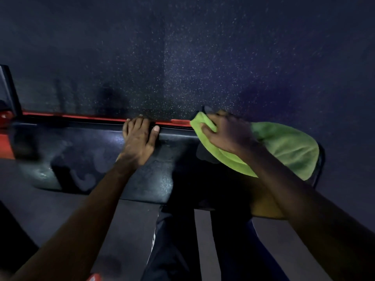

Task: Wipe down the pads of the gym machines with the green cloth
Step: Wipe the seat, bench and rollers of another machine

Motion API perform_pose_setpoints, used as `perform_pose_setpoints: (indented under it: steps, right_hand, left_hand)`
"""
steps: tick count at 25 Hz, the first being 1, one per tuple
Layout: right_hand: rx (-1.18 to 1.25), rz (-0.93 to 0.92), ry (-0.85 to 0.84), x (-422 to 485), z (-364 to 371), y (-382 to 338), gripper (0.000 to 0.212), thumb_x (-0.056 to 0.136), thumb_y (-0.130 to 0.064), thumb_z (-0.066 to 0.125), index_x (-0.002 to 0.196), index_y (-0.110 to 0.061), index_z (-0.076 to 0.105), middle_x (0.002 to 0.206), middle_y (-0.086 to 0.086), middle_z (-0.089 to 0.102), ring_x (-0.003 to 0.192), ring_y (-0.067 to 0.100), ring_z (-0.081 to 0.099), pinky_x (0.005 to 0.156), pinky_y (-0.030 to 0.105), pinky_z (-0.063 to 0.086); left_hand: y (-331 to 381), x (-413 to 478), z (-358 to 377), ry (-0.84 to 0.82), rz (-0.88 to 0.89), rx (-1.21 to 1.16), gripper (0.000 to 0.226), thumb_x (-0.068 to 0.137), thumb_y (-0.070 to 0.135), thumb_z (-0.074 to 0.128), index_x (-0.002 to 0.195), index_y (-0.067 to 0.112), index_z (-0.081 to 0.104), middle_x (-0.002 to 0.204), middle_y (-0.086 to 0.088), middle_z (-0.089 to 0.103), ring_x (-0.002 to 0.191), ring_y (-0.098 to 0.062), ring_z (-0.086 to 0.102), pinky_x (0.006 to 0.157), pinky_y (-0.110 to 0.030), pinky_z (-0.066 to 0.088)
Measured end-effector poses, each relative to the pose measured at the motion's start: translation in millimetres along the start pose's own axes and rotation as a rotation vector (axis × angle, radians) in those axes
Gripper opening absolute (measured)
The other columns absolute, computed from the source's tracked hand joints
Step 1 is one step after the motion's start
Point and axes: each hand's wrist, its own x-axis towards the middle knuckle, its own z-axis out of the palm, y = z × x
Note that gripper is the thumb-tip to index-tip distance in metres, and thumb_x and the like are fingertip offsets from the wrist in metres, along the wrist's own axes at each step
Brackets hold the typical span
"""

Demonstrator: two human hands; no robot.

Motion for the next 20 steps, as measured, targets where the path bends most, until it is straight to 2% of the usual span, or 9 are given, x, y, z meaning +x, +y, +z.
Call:
perform_pose_setpoints:
  steps: [3, 6, 8, 12, 14, 17, 18, 20]
  right_hand:
    - [0.090, 0.188, 0.044, -12, -12, 30, 0.045, 0.098, -0.054, 0.047, 0.138, -0.035, 0.059, 0.145, -0.003, 0.054, 0.127, 0.034, 0.056, 0.104, 0.047, 0.042]
    - [-0.019, 0.264, 0.101, -14, -9, 16, 0.042, 0.097, -0.051, 0.047, 0.123, -0.026, 0.069, 0.126, 0.008, 0.067, 0.111, 0.037, 0.064, 0.094, 0.043, 0.045]
    - [-0.041, 0.230, 0.119, -6, 0, -18, 0.046, 0.097, -0.053, 0.047, 0.121, -0.021, 0.070, 0.117, 0.013, 0.070, 0.106, 0.037, 0.067, 0.091, 0.041, 0.048]
    - [0.006, 0.034, 0.131, 24, 28, -97, 0.044, 0.100, -0.050, 0.044, 0.130, -0.025, 0.063, 0.121, 0.005, 0.067, 0.104, 0.030, 0.067, 0.083, 0.037, 0.047]
    - [0.013, -0.029, 0.083, 33, 33, -112, 0.046, 0.101, -0.050, 0.043, 0.138, -0.025, 0.055, 0.127, 0.005, 0.064, 0.107, 0.029, 0.066, 0.089, 0.040, 0.048]
    - [0.149, -0.032, 0.097, 22, 30, -81, 0.049, 0.099, -0.047, 0.051, 0.143, -0.028, 0.041, 0.137, 0.003, 0.057, 0.114, 0.033, 0.064, 0.091, 0.044, 0.048]
    - [0.154, -0.009, 0.114, 15, 30, -66, 0.051, 0.098, -0.049, 0.052, 0.143, -0.028, 0.041, 0.142, 0.003, 0.053, 0.120, 0.034, 0.060, 0.096, 0.049, 0.045]
    - [0.017, 0.064, 0.144, 6, 31, -51, 0.058, 0.095, -0.059, 0.047, 0.144, -0.029, 0.045, 0.153, 0.004, 0.042, 0.138, 0.035, 0.044, 0.113, 0.062, 0.027]
  left_hand:
    - [-22, 3, -12, 0.012, 0.013, 0.030, 0.050, 0.104, 0.043, 0.020, 0.108, 0.011, 0.058, 0.113, -0.013, 0.059, 0.110, -0.035, 0.052, 0.107, -0.048, 0.030]
    - [-68, 0, -28, 0.039, -0.060, 0.122, 0.055, 0.104, 0.044, 0.019, 0.110, 0.006, 0.058, 0.122, -0.022, 0.057, 0.117, -0.040, 0.050, 0.108, -0.049, 0.029]
    - [-82, -2, -33, -0.006, -0.048, 0.136, 0.052, 0.104, 0.043, 0.020, 0.115, 0.005, 0.053, 0.133, -0.023, 0.050, 0.128, -0.039, 0.041, 0.114, -0.051, 0.022]
    - [-78, 0, -31, 0.019, -0.016, 0.071, 0.051, 0.103, 0.042, 0.022, 0.122, 0.004, 0.051, 0.138, -0.021, 0.047, 0.136, -0.035, 0.033, 0.118, -0.049, 0.012]
    - [-79, -1, -31, 0.041, -0.024, 0.035, 0.054, 0.103, 0.043, 0.021, 0.124, 0.005, 0.052, 0.139, -0.019, 0.047, 0.137, -0.032, 0.032, 0.120, -0.046, 0.009]
    - [-82, -1, -30, 0.032, -0.041, 0.014, 0.060, 0.101, 0.047, 0.018, 0.128, 0.006, 0.052, 0.140, -0.019, 0.047, 0.137, -0.032, 0.032, 0.120, -0.045, 0.008]
    - [-82, -1, -29, 0.038, -0.040, 0.018, 0.061, 0.101, 0.048, 0.018, 0.129, 0.006, 0.051, 0.140, -0.019, 0.048, 0.137, -0.032, 0.033, 0.120, -0.045, 0.009]
    - [-84, 1, -28, 0.033, -0.032, 0.018, 0.063, 0.100, 0.050, 0.017, 0.134, 0.008, 0.050, 0.139, -0.018, 0.049, 0.139, -0.032, 0.034, 0.120, -0.046, 0.009]
